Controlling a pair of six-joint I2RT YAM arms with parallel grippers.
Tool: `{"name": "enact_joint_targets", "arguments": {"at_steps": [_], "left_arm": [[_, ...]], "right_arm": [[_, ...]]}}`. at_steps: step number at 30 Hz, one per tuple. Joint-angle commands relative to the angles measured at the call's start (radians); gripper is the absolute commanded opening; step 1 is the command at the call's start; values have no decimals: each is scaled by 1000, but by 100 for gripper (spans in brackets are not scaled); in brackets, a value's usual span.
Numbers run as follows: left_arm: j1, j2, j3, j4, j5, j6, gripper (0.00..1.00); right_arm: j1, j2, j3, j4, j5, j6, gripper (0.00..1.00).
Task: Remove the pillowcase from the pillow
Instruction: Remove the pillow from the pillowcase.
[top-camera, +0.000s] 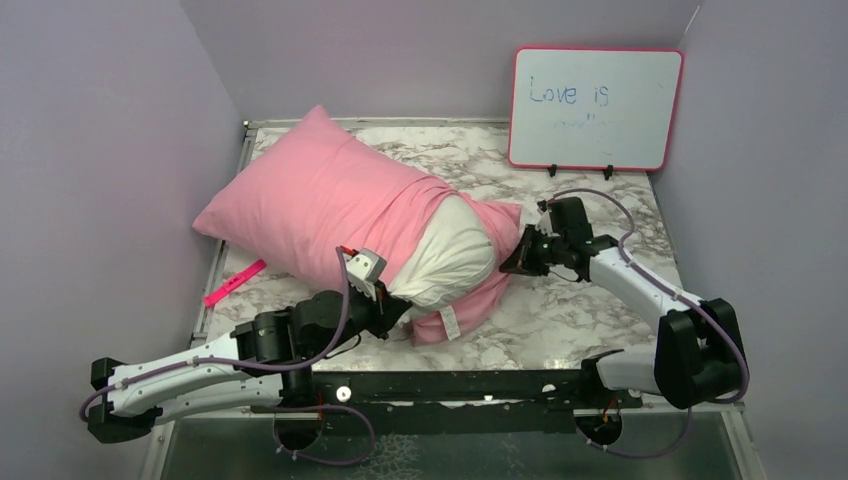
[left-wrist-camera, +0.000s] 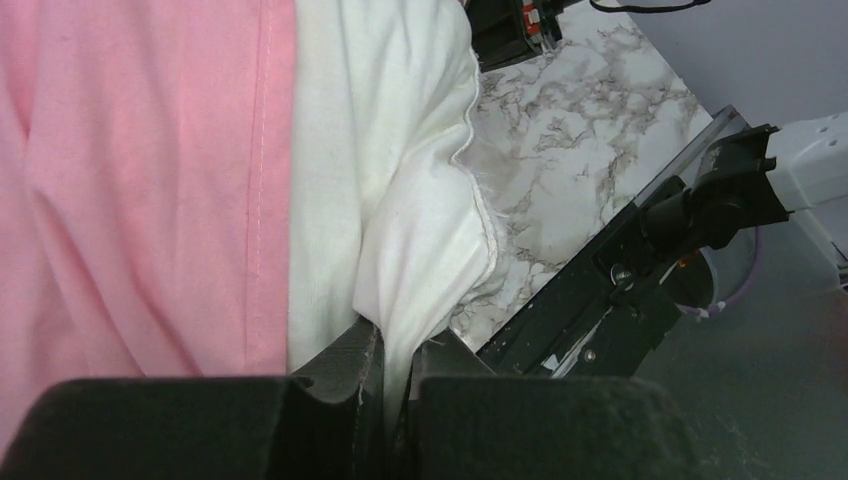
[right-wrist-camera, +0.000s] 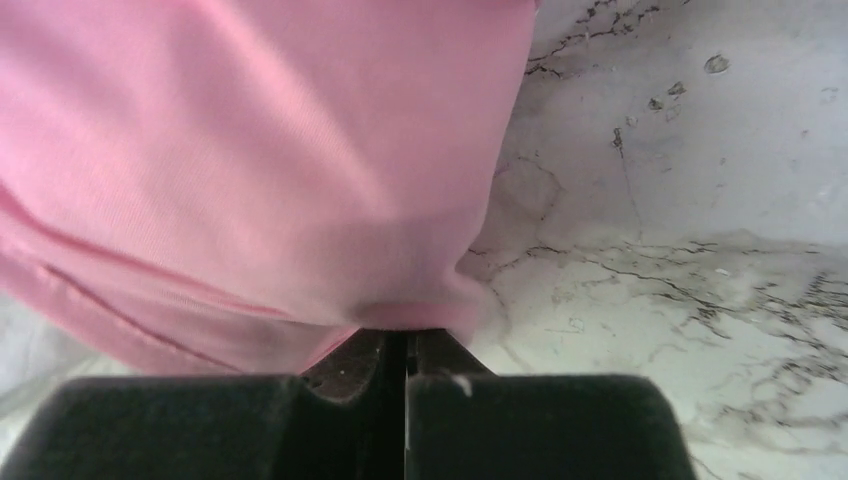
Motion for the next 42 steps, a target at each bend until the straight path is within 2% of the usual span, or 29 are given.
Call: {"name": "enact_joint_targets", "arguments": {"at_steps": [1, 3, 4, 6, 7, 8, 11, 13, 16, 20, 26, 31, 39, 42], "left_arm": [[-1, 14, 19, 104, 4, -1, 0], [-1, 38, 23, 110, 15, 15, 0], [-1, 52, 27, 114, 26, 24, 5], [-1, 87, 42, 114, 55, 47, 38], [-1, 105, 56, 111, 73, 64, 51], [-1, 123, 74, 104, 87, 85, 61], [-1, 165, 158, 74, 104, 142, 79], [-1, 191, 218, 72, 113, 180, 97], [-1, 293, 341, 36, 115, 224, 99], [-1, 526, 491, -50, 118, 311, 99], [-1, 819, 596, -62, 57, 424, 99], [0, 972, 645, -106, -27, 470, 99], [0, 1154, 700, -195, -307, 513, 98], [0, 1209, 691, -225, -398, 532, 95]], "right_arm": [[-31, -75, 53, -60, 136, -101, 6], [-30, -91, 63, -77, 111, -117, 10], [-31, -96, 65, -81, 93, -120, 13], [-31, -107, 56, -72, 58, -121, 21], [-31, -109, 48, -60, 40, -121, 23], [-31, -107, 41, -48, 29, -119, 23], [-31, -79, 31, -34, 6, -116, 19], [-30, -63, 36, -47, 13, -117, 17], [-31, -74, 34, -58, 31, -121, 21], [-31, -134, 30, -76, 86, -121, 29], [-30, -225, 53, -170, 288, -112, 42], [-31, -322, 31, -208, 430, -65, 55], [-30, -366, -3, -197, 403, -41, 58], [-31, -366, -3, -197, 399, -41, 58]]}}
